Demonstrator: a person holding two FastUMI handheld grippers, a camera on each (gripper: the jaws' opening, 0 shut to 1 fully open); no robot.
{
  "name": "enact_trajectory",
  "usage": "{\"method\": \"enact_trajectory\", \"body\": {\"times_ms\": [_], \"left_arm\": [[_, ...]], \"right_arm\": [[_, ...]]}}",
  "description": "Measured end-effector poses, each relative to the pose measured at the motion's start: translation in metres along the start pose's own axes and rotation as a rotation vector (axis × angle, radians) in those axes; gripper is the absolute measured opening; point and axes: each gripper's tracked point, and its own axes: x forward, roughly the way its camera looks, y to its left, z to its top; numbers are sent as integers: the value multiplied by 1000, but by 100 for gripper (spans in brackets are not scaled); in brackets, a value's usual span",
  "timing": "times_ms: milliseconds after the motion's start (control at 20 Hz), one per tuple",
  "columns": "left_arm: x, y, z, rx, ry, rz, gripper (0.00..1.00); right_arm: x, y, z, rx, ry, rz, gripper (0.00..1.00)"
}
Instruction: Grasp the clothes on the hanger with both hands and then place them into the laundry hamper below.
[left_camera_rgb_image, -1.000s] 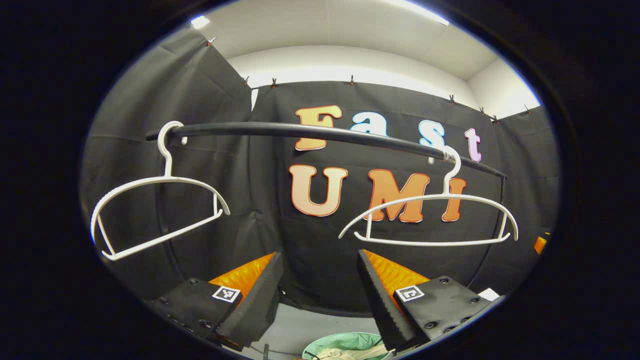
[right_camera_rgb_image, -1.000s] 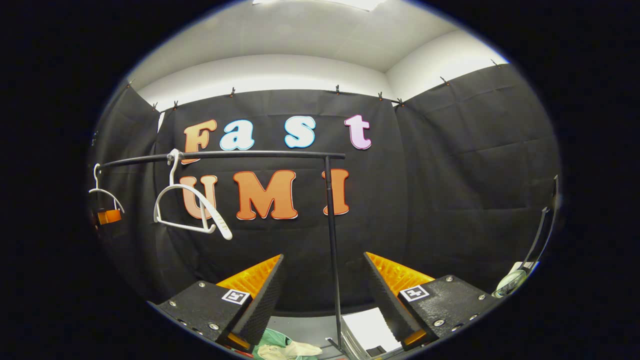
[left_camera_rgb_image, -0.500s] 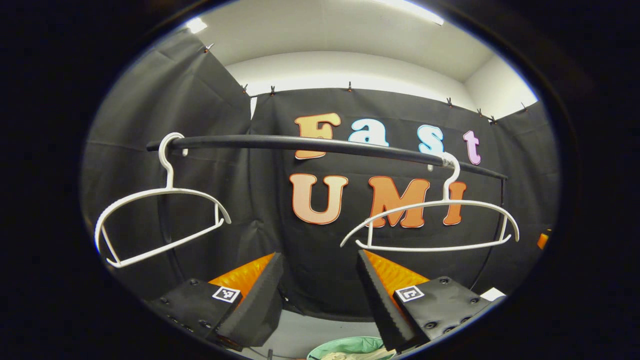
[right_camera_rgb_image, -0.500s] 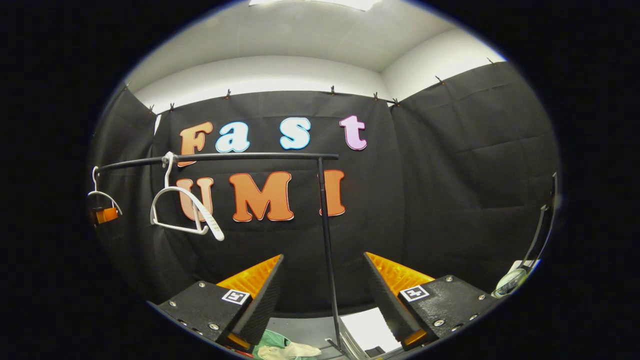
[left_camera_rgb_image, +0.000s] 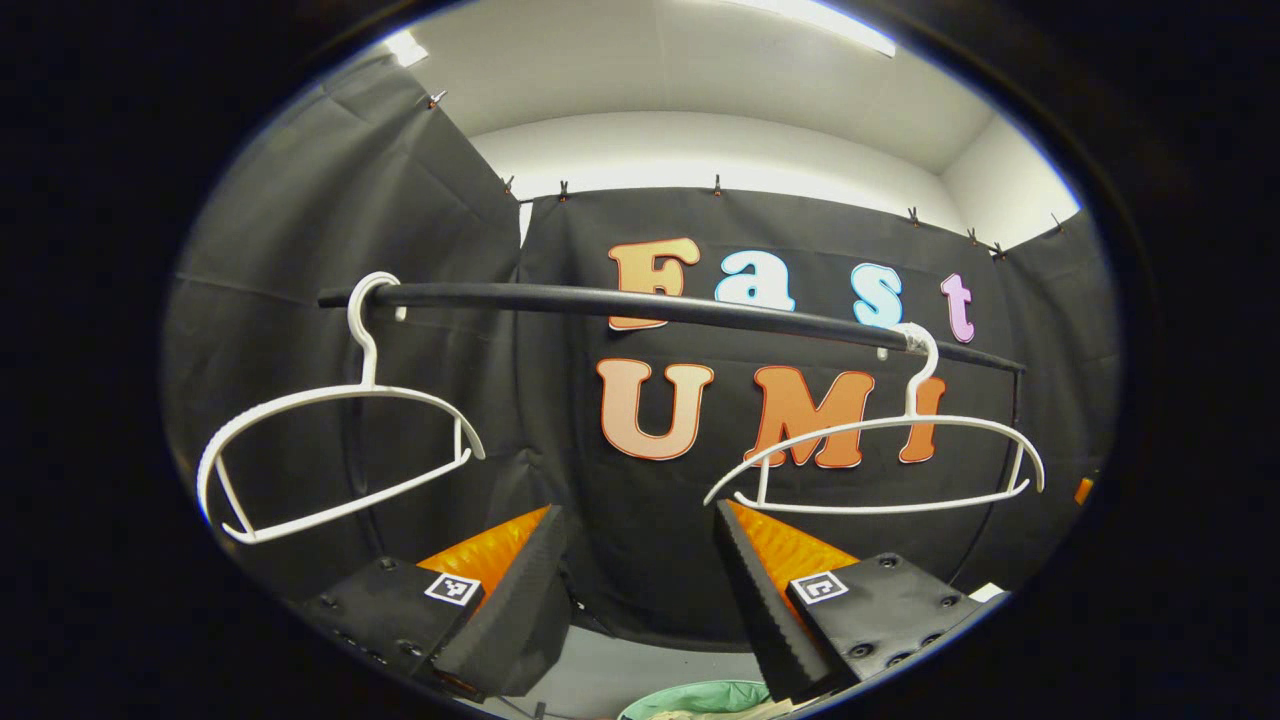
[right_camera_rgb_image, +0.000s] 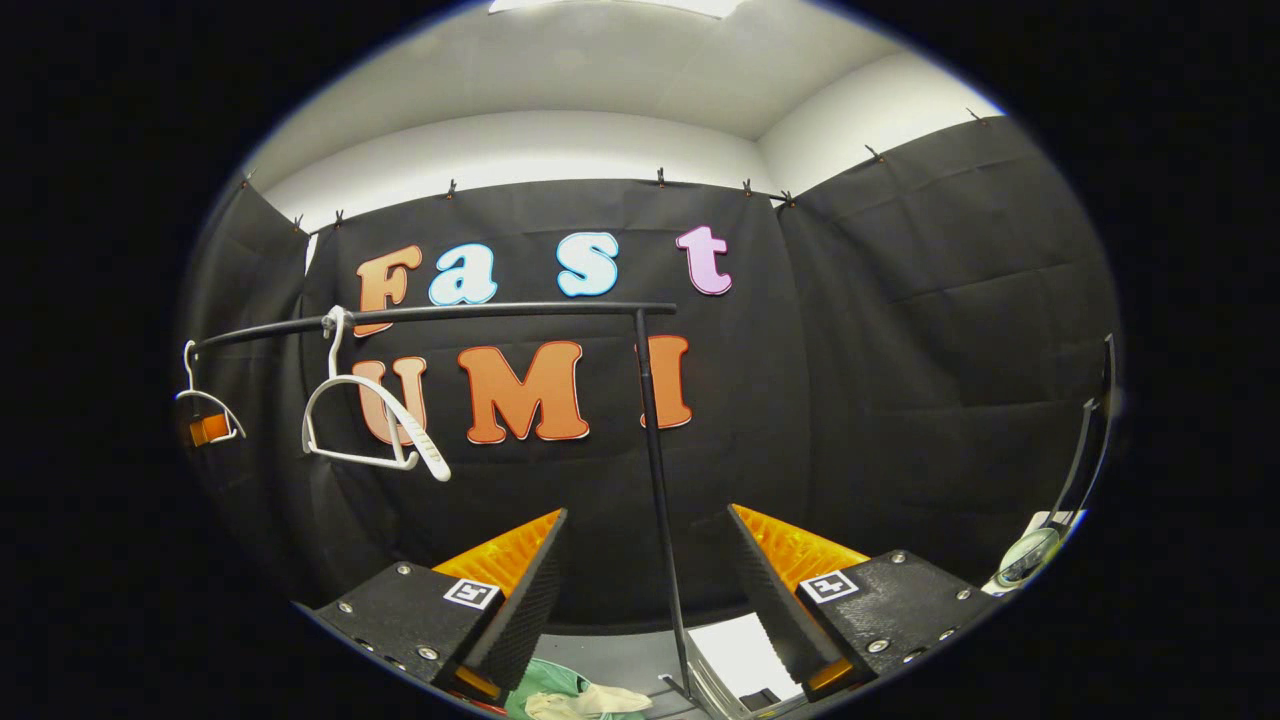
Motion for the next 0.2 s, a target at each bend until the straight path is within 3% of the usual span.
{"method": "enact_trajectory", "body": {"times_ms": [200], "left_arm": [[-2,-1,5,-6,-11,-10,97]], "right_arm": [[-2,2,0,6,-2,0,94]]}}
